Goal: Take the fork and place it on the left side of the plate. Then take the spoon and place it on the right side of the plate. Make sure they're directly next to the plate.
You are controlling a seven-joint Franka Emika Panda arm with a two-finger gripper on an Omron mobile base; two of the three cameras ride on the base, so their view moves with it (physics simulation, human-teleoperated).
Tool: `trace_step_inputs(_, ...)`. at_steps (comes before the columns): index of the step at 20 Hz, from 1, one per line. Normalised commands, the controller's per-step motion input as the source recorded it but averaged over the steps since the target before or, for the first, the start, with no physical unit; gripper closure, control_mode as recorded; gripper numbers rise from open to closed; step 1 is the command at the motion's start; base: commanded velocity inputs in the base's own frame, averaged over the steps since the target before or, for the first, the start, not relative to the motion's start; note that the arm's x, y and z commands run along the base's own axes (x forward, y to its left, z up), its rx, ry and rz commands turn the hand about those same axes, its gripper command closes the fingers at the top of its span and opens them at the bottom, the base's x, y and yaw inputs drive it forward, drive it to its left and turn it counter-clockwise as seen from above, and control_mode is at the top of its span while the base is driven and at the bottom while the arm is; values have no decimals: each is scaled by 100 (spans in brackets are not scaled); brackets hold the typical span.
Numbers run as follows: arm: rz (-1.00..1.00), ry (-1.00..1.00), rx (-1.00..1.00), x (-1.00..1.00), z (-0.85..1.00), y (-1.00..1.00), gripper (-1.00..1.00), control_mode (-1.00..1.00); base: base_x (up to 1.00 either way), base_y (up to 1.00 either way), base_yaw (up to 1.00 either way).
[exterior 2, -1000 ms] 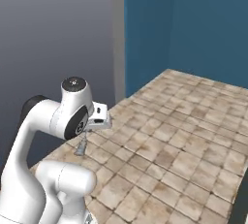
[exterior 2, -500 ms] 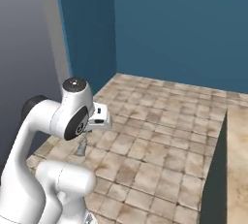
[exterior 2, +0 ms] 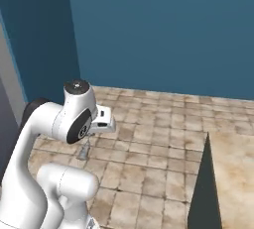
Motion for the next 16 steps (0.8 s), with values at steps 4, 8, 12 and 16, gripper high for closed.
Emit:
trace_step_inputs(4, 0, 0, 0, 0, 0, 0, 100, 100, 100, 0, -32)
trace_step_inputs(8, 0, 0, 0, 0, 0, 0, 100, 100, 100, 0, -33)
trace_step_inputs(12, 0, 0, 0, 0, 0, 0, 100, 100, 100, 17, -36)
trace_step_inputs(16, 0, 0, 0, 0, 0, 0, 100, 100, 100, 28, -42)
